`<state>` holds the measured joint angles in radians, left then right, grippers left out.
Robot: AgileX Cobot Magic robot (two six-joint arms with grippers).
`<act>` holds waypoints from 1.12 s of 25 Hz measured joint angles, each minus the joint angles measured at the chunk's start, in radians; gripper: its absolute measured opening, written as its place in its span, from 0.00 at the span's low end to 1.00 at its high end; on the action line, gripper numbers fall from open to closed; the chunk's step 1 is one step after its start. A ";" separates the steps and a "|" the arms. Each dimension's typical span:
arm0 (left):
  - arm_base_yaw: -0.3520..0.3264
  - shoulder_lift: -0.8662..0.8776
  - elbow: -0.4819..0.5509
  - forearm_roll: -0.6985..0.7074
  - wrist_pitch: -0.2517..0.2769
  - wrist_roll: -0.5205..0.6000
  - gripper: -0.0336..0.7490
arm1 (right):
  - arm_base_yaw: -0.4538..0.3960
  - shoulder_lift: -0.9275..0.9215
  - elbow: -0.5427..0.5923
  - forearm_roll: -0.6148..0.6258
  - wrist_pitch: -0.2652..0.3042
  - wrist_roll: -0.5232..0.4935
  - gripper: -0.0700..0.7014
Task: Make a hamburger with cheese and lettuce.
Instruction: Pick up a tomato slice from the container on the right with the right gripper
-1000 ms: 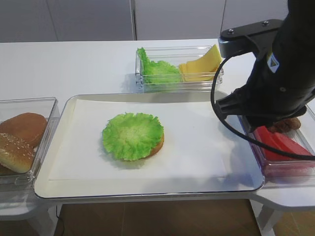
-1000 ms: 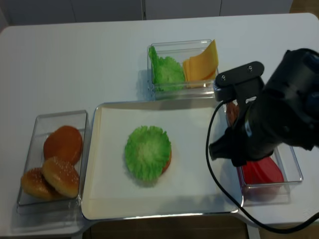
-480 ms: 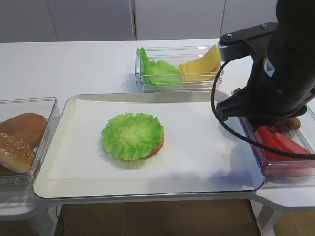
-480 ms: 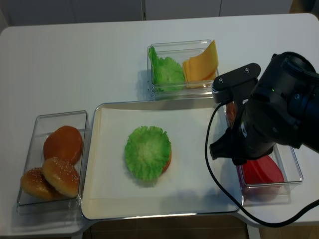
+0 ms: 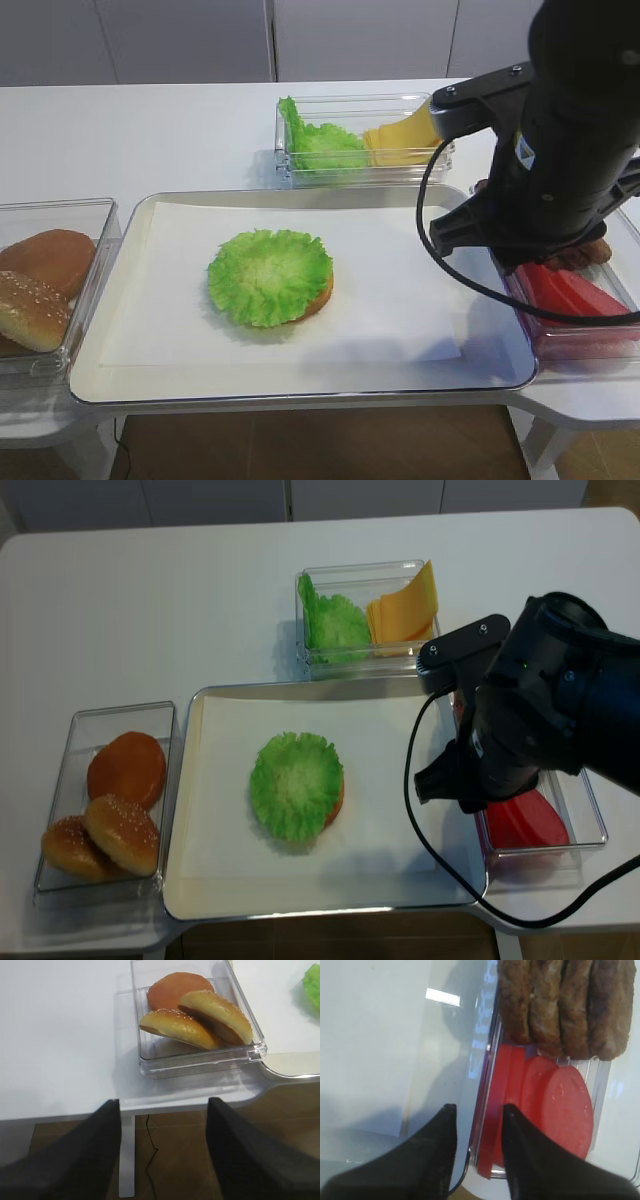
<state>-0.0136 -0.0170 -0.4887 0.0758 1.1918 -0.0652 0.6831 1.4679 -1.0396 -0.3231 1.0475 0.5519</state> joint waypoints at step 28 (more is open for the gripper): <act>0.000 0.000 0.000 0.000 0.000 0.000 0.56 | 0.000 0.024 -0.002 -0.049 -0.008 -0.002 0.32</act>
<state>-0.0136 -0.0170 -0.4887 0.0758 1.1918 -0.0652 0.6831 1.4921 -1.0413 -0.3723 1.0397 0.5498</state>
